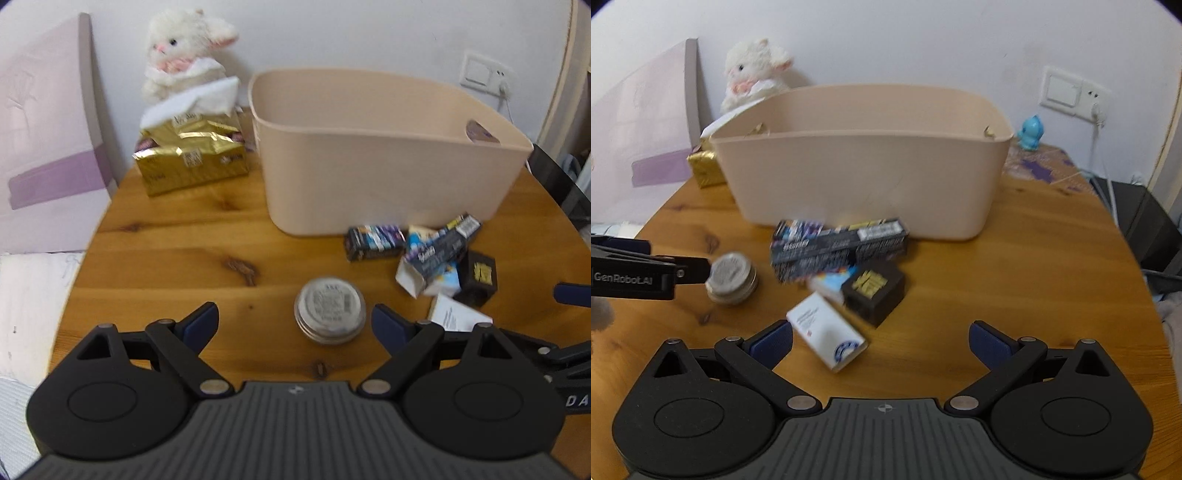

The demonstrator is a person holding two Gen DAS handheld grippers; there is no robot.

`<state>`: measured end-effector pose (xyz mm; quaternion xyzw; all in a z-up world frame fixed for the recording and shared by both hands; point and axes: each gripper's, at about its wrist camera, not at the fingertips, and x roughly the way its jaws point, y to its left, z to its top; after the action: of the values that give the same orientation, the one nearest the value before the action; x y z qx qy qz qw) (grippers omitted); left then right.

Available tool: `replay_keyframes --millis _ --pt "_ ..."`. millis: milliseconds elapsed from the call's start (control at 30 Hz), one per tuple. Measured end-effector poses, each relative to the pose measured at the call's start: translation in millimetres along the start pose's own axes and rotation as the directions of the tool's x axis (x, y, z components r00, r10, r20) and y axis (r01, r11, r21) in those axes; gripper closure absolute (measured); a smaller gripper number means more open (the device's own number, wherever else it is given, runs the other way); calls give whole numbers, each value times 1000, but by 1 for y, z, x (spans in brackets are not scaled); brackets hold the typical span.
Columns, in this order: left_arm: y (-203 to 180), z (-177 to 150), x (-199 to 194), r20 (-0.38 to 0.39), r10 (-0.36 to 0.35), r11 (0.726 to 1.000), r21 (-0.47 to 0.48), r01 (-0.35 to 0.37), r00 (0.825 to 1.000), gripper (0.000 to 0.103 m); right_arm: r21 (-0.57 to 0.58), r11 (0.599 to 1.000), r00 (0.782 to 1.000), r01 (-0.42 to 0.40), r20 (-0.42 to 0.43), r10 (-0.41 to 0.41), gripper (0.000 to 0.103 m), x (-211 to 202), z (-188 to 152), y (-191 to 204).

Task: Organize objects
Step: 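Grasp the round silver tin with the left gripper while the right grasps the white box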

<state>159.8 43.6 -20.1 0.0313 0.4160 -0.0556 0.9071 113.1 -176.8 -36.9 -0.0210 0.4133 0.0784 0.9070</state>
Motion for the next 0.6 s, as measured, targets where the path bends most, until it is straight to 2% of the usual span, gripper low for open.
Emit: replay_keyframes --millis 200,267,333,400,500,600 --pt "-2 -11 18 -27 -30 999 9 31 999 13 -48 999 999 -10 -35 8 1 19 -8 11" --pt "-4 -13 24 -38 -39 999 9 39 999 13 -57 998 999 -13 -46 10 11 27 -8 14" --pt "-6 -13 30 -44 -46 999 7 47 998 13 -60 998 999 -15 -53 12 16 33 -7 16" --pt "-8 -13 36 -42 -41 999 13 41 998 13 -72 997 999 -19 -34 16 15 36 -8 20" --pt "-9 -12 44 -40 -28 1000 4 28 999 18 -99 994 999 -39 -20 37 19 37 -6 26" --pt "-11 -10 45 -25 -18 1000 9 19 1000 24 -132 989 998 -65 -8 65 32 35 -5 31"
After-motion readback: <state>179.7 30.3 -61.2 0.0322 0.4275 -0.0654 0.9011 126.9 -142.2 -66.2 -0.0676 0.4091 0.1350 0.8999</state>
